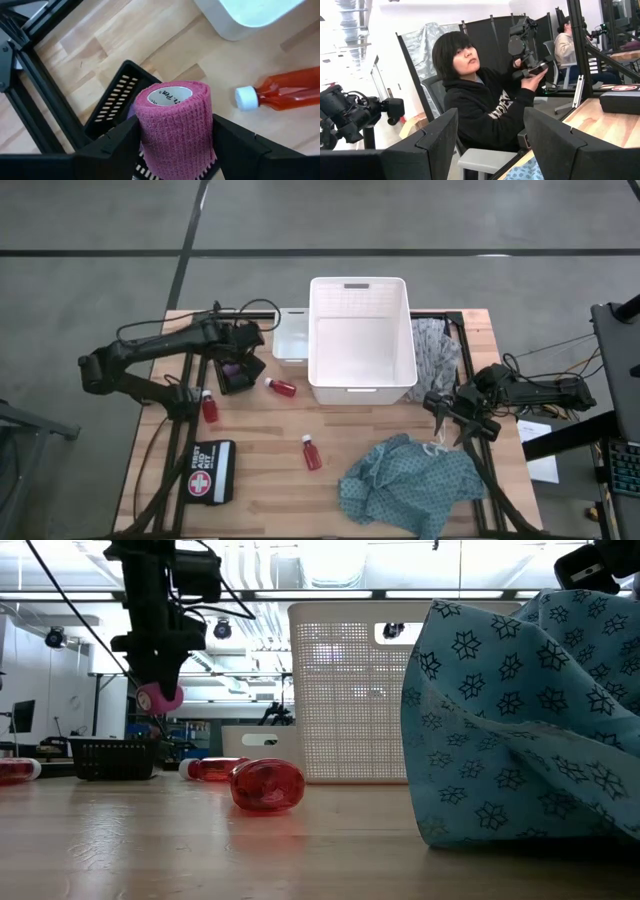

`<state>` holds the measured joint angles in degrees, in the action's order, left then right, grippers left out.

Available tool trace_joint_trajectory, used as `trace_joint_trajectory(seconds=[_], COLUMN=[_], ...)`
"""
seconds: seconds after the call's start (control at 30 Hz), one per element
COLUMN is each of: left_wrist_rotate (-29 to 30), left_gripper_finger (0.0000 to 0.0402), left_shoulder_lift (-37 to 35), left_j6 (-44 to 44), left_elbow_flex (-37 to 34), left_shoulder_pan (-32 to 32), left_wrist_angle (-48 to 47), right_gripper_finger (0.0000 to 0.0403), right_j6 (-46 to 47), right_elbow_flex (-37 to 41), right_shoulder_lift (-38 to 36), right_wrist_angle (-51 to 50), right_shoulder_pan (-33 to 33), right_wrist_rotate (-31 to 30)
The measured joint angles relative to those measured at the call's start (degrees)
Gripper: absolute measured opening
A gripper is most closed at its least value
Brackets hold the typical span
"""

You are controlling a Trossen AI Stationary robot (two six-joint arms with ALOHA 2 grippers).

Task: Pick & Place Medicine items
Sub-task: Put the pink bandage into the black bin

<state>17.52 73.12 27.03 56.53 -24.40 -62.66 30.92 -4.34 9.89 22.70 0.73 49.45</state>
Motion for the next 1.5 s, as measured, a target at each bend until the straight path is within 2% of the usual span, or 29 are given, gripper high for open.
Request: trace_joint_trajectory(seconds=[0.4,0.57,0.77,0.93,1.27,1.4,1.5], left_wrist_rotate=[-0.7,-4.1,-4.7,-5.8,-13.1,-16.8,-17.2], left_gripper_finger=[0.0226,0.0226,0.0226,0.0226,0.0226,0.0226,0.0226], left_shoulder_lift=[0.0,0.0,0.0,0.0,0.0,0.0,0.0], left_j6=[-4.8,-9.8,-13.5,-16.4,-16.8,-20.1,-21.1], left_elbow_flex=[-3.1,-4.1,-4.2,-5.7,-8.2,-8.1,-8.0], left_shoulder_pan=[-7.7,-11.5,-14.5,-14.8,-14.7,-14.7,-14.7], left_wrist_angle=[4.4,5.0,5.7,5.7,3.3,2.8,1.5], right_gripper_finger=[0.0224,0.0224,0.0224,0.0224,0.0224,0.0224,0.0224], right_j6=[0.0,0.0,0.0,0.0,0.0,0.0,0.0], right_elbow_flex=[0.0,0.0,0.0,0.0,0.0,0.0,0.0], right_shoulder_lift=[0.0,0.0,0.0,0.0,0.0,0.0,0.0], right_wrist_angle=[0.0,0.0,0.0,0.0,0.0,0.0,0.0], right_shoulder_pan=[0.0,0.0,0.0,0.0,0.0,0.0,0.0], right_wrist_rotate=[0.0,0.0,0.0,0.0,0.0,0.0,0.0])
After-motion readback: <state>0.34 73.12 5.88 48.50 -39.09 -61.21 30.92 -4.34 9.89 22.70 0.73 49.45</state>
